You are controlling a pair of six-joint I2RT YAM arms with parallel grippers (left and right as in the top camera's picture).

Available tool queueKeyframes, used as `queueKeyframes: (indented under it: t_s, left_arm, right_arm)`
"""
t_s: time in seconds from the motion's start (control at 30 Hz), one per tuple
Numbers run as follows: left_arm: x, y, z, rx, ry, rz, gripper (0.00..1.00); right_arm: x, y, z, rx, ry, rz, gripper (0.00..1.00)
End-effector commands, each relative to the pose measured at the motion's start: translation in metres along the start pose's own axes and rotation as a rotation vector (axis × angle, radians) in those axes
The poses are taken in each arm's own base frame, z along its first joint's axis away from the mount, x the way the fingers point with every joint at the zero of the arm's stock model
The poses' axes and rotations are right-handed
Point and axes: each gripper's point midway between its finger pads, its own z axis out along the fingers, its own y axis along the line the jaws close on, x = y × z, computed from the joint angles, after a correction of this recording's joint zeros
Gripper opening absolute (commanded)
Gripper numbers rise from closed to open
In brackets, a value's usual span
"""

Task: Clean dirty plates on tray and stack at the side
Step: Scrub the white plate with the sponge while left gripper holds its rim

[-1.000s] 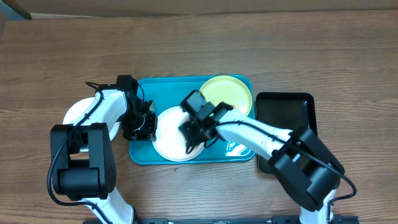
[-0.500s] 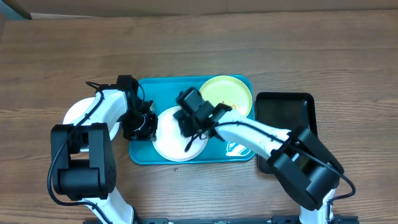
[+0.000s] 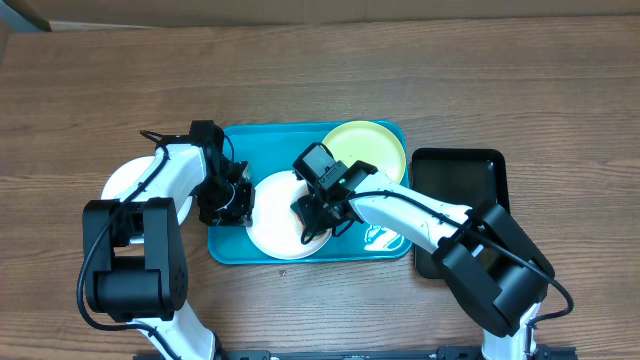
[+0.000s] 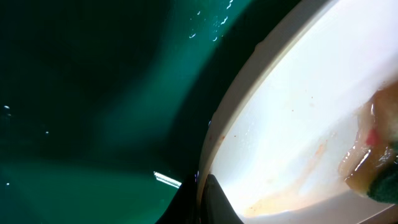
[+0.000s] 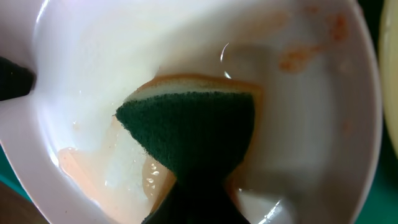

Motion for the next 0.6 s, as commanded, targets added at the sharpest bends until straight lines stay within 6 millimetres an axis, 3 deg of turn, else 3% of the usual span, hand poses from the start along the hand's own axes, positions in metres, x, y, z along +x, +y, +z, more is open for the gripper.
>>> queueKeyframes:
  t_s: [0.0,0.13,0.23,0.43,0.57]
  left_arm:
    - [0.008,0.001,0.01,-0.014,0.041,-0.005,0.04]
    - [0.008,0.001,0.01,-0.014,0.041,-0.004,0.04]
    - [0.008,0.001,0.01,-0.013,0.042,-0.005,0.04]
    - [0.008,0.001,0.01,-0.013,0.041,-0.005,0.04]
    - [0.007,0.002,0.01,-0.014,0.041,-0.005,0.04]
  right_arm:
    - [-0.009,-0.007,0.001,0.032,-0.024,0.002,0.08]
    - [-0.046,-0.028,-0.014,0.101,-0.141,0.064,0.08]
    - [-0.06,-0.037,-0.02,0.104,-0.184,0.086,0.08]
    - [-0.04,-0.05,-0.013,0.134,-0.115,0.107,0.09]
    - [-0.017,-0.037,-0.003,0.066,-0.031,0.099,0.09]
